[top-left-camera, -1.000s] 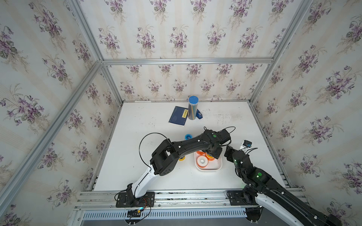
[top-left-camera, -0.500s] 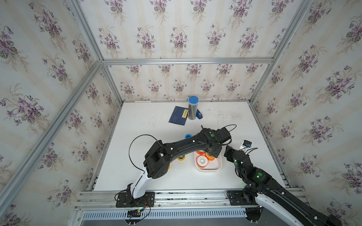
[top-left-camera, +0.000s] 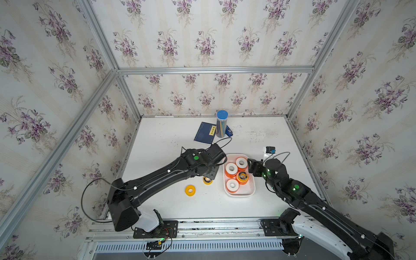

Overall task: Put the sealing tape into the storage box
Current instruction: Pick up the sealing tape at the center of the board.

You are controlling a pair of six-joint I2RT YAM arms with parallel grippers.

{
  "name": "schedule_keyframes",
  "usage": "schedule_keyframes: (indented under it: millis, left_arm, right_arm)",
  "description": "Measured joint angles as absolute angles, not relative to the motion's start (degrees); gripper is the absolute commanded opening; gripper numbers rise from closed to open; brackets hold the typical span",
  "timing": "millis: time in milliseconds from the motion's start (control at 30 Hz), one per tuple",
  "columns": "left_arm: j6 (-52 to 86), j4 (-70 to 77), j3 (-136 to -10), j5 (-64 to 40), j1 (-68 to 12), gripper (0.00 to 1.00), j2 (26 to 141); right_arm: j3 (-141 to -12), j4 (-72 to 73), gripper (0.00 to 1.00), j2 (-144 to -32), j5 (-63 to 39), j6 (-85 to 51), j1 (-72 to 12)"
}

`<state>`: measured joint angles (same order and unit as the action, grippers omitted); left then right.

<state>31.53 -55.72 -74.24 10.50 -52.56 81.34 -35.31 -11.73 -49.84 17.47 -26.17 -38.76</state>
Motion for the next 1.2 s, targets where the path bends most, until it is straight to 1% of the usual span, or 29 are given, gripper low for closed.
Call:
schedule_keyframes:
  millis: [100,200,267,400,500,667,767,1000,1200]
  left_arm:
    - [31.62,-56.51,-66.78,11.38,-48.80,0.61,71.16]
    - [31.94,-57.71,-60.49,12.03,-45.08,0.61,62.70]
    - [32.08,-58.41,-57.32,12.95,-43.55,0.61,57.89]
    - [32.86,-58.81,-53.80,13.85,-43.42,0.61,49.58]
    - [33.06,-58.76,-53.80,14.76,-43.42,0.61,46.19]
    - [32.49,-59.83,-57.10,14.52,-43.42,0.61,44.69]
    - [31.90,-61.12,-58.72,14.15,-43.40,0.61,44.36]
    - [30.44,-60.03,-54.65,14.48,-43.38,0.63,39.44]
    - [30.20,-59.11,-54.22,14.52,-43.38,0.63,39.51]
  right_arm:
    - [-46.59,-13.23,0.83,-63.31,15.29,-22.83,-44.21]
    - [-56.80,-15.73,0.83,-74.78,12.75,-20.03,-49.78]
    - [-61.84,-17.02,0.83,-80.88,11.05,-19.03,-51.59]
    - [-71.35,-21.06,0.85,-92.71,8.08,-17.02,-55.09]
    - [-75.53,-23.16,0.85,-98.78,5.78,-16.23,-56.18]
    - [-76.86,-25.56,0.85,-104.33,3.18,-16.03,-56.23]
    - [-76.93,-26.02,0.83,-106.83,1.74,-15.88,-56.25]
    - [-77.10,-27.38,0.78,-111.44,0.62,-15.46,-56.88]
    - [-76.86,-27.79,0.73,-113.34,0.71,-15.49,-57.49]
